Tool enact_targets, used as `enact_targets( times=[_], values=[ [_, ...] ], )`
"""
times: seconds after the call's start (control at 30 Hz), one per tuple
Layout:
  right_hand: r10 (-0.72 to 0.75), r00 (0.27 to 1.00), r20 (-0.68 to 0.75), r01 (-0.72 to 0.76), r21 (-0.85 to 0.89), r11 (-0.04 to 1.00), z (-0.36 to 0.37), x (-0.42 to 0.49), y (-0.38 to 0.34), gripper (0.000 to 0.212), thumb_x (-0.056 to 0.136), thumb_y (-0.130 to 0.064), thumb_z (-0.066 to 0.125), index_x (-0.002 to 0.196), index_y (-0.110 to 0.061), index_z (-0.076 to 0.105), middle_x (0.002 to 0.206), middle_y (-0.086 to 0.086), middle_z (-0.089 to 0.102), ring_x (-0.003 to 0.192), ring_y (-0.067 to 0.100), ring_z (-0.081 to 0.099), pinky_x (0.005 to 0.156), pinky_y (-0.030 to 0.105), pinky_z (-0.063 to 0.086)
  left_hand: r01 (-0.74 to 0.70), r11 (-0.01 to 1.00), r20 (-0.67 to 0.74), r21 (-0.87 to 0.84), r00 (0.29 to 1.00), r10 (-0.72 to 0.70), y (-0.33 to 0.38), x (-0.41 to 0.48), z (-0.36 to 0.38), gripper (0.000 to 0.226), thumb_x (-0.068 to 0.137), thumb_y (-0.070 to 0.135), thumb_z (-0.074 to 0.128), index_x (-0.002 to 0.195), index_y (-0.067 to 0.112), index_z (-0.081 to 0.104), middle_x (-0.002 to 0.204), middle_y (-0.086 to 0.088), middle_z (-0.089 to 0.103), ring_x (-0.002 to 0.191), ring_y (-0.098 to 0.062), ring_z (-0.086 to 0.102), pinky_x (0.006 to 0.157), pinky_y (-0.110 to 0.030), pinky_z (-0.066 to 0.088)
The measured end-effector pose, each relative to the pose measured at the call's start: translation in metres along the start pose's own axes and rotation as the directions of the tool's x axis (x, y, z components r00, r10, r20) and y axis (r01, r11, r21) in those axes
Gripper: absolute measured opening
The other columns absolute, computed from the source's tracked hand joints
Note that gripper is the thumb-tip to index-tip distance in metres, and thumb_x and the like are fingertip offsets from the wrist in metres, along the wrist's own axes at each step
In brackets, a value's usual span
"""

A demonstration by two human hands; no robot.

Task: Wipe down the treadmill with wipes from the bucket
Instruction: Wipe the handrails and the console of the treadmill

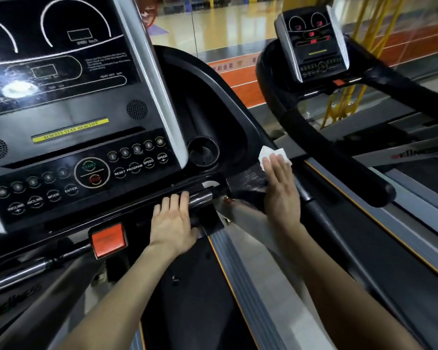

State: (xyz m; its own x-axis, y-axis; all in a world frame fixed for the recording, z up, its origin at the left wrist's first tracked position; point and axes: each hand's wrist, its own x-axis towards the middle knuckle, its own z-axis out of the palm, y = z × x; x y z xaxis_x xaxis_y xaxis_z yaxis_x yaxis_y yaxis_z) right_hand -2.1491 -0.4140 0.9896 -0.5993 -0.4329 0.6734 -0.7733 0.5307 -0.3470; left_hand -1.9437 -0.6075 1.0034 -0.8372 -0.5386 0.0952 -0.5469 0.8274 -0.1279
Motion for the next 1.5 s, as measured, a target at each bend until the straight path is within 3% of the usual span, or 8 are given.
enact_targets(
  times=[0.17,0.33,0.5,0.77,0.93,1.07,1.27,1.5],
  values=[
    [-0.314,0.925,0.215,0.324,-0.014,0.946,0.012,-0.031,-0.026,0.074,0.088,0.006,0.034,0.161,-0.006,0.042,0.169,0.014,0.037,0.16,0.028,0.028,0.131,0.048,0.024,0.006,0.999,-0.033,0.04,0.999,-0.005,0.0,0.0,0.006,0.107,0.082,0.061,0.069,0.164,0.01,0.024,0.138,-0.007,0.049,0.124,-0.027,0.049,0.108,-0.042,0.043],
    [0.228,0.973,0.022,-0.22,-0.186,0.957,-0.007,0.018,0.009,0.068,0.095,-0.008,0.045,0.163,-0.008,0.033,0.163,0.02,0.04,0.153,0.039,0.035,0.126,0.057,0.026,0.033,0.996,-0.022,0.084,0.999,-0.031,0.007,0.002,0.006,0.112,0.081,0.07,0.064,0.164,0.01,0.021,0.137,-0.006,0.046,0.123,-0.026,0.048,0.107,-0.041,0.042],
    [-0.113,0.969,0.22,0.165,-0.235,0.958,-0.003,-0.031,-0.029,0.063,0.107,-0.015,0.05,0.167,-0.017,0.03,0.175,0.011,0.022,0.163,0.028,0.016,0.129,0.053,0.022,0.029,0.994,-0.02,0.106,0.999,-0.027,0.006,0.002,0.004,0.112,0.082,0.074,0.061,0.164,0.008,0.023,0.138,-0.007,0.047,0.124,-0.026,0.049,0.107,-0.041,0.043],
    [0.132,0.976,0.175,-0.085,-0.254,0.963,0.015,0.09,-0.012,0.06,0.112,-0.051,0.033,0.167,-0.028,0.029,0.176,0.011,0.02,0.159,0.034,0.025,0.127,0.062,0.019,-0.028,0.989,-0.045,0.143,0.998,0.034,0.021,0.03,-0.02,0.091,0.085,0.088,0.044,0.138,0.014,0.051,0.129,-0.005,0.064,0.122,-0.027,0.061,0.108,-0.047,0.042],
    [0.093,0.977,0.191,-0.03,-0.309,0.951,-0.03,-0.034,0.001,0.063,0.113,-0.047,0.04,0.169,-0.023,0.023,0.178,0.006,0.011,0.164,0.03,0.009,0.129,0.056,0.017,-0.194,0.976,-0.29,-0.103,0.944,0.157,0.064,0.056,-0.017,0.062,0.106,0.065,0.036,0.131,0.011,0.053,0.122,-0.011,0.061,0.112,-0.031,0.06,0.098,-0.047,0.048],
    [0.132,0.965,0.228,-0.051,-0.329,0.943,-0.043,-0.069,0.005,0.066,0.113,-0.05,0.038,0.17,-0.021,0.021,0.179,0.006,0.006,0.165,0.029,0.001,0.129,0.059,0.017,-0.125,0.923,-0.291,-0.365,0.957,0.014,0.087,0.073,-0.019,0.038,0.108,0.052,0.044,0.111,0.014,0.04,0.114,-0.013,0.058,0.1,-0.035,0.063,0.093,-0.049,0.053],
    [0.17,0.97,0.172,-0.13,-0.22,0.967,0.002,0.045,-0.012,0.063,0.113,-0.053,0.034,0.166,-0.02,0.033,0.175,0.008,0.021,0.162,0.03,0.018,0.127,0.058,0.021,-0.123,0.946,-0.326,-0.301,0.945,0.019,0.085,0.071,-0.006,0.037,0.11,0.049,0.042,0.105,0.013,0.042,0.106,-0.016,0.061,0.094,-0.036,0.065,0.092,-0.05,0.053],
    [0.294,0.934,0.203,-0.218,-0.328,0.919,-0.07,-0.084,0.033,0.069,0.112,-0.058,0.026,0.171,-0.027,0.009,0.176,0.004,0.022,0.162,0.023,0.022,0.131,0.057,0.01,-0.17,0.951,-0.308,-0.257,0.948,0.086,0.078,0.07,-0.002,0.047,0.094,0.051,0.064,0.107,0.011,0.044,0.103,-0.011,0.057,0.094,-0.033,0.061,0.096,-0.047,0.048]
  ],
)
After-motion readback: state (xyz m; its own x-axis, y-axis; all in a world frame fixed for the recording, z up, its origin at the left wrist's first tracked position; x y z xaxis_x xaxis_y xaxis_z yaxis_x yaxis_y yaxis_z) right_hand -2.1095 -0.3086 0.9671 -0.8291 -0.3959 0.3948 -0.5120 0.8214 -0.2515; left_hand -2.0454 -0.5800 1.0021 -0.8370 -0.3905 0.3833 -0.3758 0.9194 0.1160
